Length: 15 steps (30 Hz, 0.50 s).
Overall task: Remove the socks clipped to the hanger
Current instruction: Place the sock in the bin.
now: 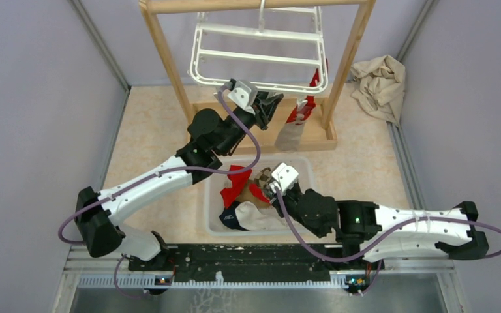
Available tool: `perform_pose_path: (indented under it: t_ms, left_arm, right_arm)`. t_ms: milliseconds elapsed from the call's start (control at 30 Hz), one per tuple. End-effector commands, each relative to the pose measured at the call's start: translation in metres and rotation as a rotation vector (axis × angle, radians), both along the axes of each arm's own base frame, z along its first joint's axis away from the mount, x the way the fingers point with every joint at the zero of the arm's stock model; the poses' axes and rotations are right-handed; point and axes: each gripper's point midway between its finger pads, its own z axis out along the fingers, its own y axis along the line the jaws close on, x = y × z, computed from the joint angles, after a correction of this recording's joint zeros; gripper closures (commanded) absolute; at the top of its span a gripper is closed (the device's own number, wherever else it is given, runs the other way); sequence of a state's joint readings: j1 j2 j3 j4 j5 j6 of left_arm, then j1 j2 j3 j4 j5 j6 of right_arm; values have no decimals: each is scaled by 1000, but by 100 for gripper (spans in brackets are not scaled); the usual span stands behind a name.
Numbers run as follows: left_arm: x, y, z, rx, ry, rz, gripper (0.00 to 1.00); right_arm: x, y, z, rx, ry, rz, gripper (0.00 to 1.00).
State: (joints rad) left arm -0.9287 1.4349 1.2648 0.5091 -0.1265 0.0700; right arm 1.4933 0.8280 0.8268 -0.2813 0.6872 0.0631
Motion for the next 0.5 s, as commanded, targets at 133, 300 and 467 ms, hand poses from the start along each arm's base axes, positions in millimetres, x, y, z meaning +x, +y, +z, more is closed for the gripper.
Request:
perform_pose_path:
  t_ms: [133,300,467]
  left_arm:
    - [-13,30,24,-59,-5,24,85]
    - [-11,43,23,-64,35,54,85]
    - [-1,61,15,-73,90,88,84]
  right_arm:
    - [17,-5,-20,96,119,-31,100]
    - [33,-2,-42,89,188,-50,100]
    - [35,14,-58,47,227,-29,100]
